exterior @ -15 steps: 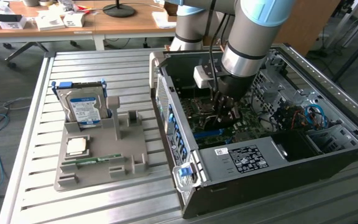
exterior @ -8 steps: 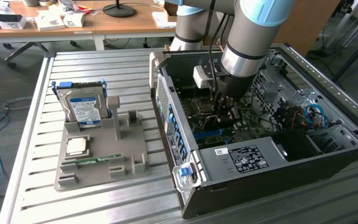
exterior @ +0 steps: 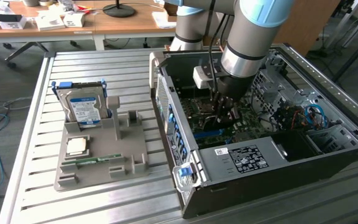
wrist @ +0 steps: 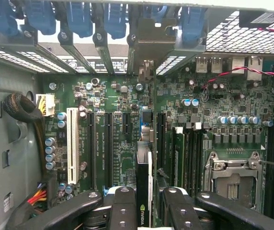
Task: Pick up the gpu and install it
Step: 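Insert the gpu into the slot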
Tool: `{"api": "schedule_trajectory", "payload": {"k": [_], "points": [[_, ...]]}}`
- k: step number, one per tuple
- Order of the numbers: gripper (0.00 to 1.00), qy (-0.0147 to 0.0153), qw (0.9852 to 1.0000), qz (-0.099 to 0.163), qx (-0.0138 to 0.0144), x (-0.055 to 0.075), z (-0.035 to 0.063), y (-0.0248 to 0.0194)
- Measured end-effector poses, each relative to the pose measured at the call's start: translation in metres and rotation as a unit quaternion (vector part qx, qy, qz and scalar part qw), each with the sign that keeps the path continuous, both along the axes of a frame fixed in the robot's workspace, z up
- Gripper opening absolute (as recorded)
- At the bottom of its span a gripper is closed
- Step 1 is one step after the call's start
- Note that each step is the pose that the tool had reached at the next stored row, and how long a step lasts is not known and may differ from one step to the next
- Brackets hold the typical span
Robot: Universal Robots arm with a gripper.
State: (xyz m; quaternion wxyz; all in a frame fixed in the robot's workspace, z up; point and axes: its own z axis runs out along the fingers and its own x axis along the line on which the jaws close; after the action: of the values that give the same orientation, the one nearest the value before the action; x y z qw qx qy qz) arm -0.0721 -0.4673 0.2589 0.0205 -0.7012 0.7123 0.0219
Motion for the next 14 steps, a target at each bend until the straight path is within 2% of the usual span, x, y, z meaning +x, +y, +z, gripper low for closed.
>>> {"api": "schedule_trajectory", "payload": {"k": [6,14], "points": [[0.26,0.0001,1.0000,0.000,-0.0004,0.0000,-0.0015,0.0000],[0.26,0.0001,1.0000,0.000,-0.0028,-0.0001,-0.0035,0.0000]]}}
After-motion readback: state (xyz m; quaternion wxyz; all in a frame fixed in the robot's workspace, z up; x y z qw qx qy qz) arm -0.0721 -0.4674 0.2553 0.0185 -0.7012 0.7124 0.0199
